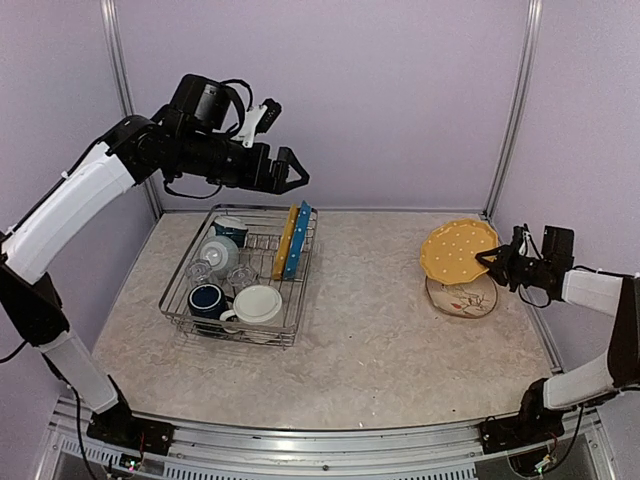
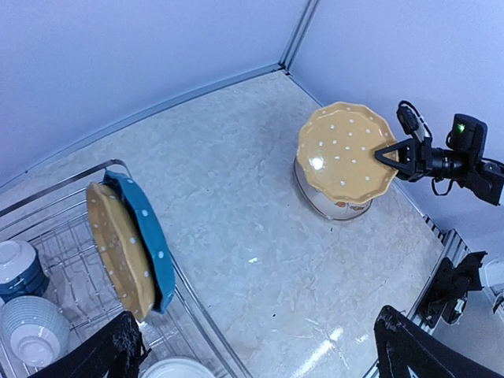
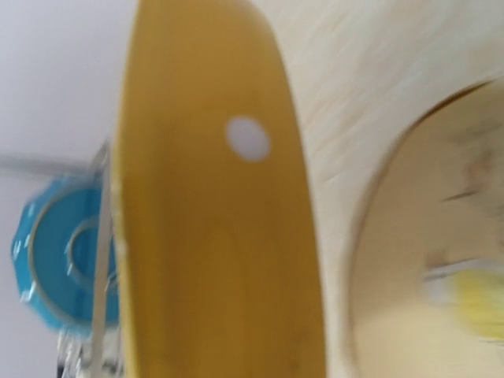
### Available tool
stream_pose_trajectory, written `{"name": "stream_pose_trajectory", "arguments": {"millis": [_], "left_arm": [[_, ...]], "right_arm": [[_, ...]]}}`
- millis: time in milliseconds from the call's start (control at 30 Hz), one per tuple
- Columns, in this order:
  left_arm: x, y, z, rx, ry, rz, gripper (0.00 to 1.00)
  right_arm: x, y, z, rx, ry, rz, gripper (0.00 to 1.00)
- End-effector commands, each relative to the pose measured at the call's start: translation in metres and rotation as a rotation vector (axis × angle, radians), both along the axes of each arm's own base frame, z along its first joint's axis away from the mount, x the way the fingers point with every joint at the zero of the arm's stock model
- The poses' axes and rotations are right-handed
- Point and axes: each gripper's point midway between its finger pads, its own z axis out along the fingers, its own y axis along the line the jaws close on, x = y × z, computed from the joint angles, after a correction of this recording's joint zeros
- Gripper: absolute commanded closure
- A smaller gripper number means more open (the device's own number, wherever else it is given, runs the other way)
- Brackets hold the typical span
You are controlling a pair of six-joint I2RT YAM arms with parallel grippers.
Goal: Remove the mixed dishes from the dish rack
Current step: Place the plate with another plate.
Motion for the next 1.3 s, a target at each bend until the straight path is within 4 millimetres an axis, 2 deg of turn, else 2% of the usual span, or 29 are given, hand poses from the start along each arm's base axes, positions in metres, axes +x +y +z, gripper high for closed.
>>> {"name": "stream_pose_trajectory", "arguments": {"millis": [0,133,300,433,767,800,1000,1133,1267], "left_arm": [[0.002,0.04,0.005,-0.029,0.03,0.046,0.01],[0.016,0.073,0.008,-0.083,0.019,0.115,0.01],[0.024,0.1,0.006,-0.107,0.007,0.165,0.01],[0.029,0.106,-0.004,-0.083,0.016,0.182,0.01],[0.034,0.1,-0.022,-0.067,0.063,0.17,0.01],[0.035,0.1,-0.023,-0.065,0.065,0.172,0.01],[0.035,0.1,-0.023,-0.076,0.074,0.17,0.01],[0.035,0.1,-0.023,-0.078,0.08,0.167,0.01],[0.034,0.098,-0.024,-0.085,0.087,0.16,0.01]], "right_arm": [[-0.014,-0.029,0.008,0.004,-0.054,-0.021,1.0],[-0.019,-0.047,-0.003,0.02,-0.028,-0.07,1.0],[-0.022,-0.045,-0.02,0.047,0.014,-0.048,1.0],[-0.021,-0.043,-0.028,0.058,0.026,-0.03,1.0],[-0.023,-0.045,-0.055,0.023,0.083,-0.017,1.0],[-0.024,-0.046,-0.058,0.007,0.092,-0.017,0.98],[-0.028,-0.064,-0.077,-0.151,0.181,-0.066,0.71],[-0.031,-0.071,-0.079,-0.213,0.201,-0.081,0.55],[-0.033,-0.074,-0.081,-0.243,0.212,-0.087,0.45]]}}
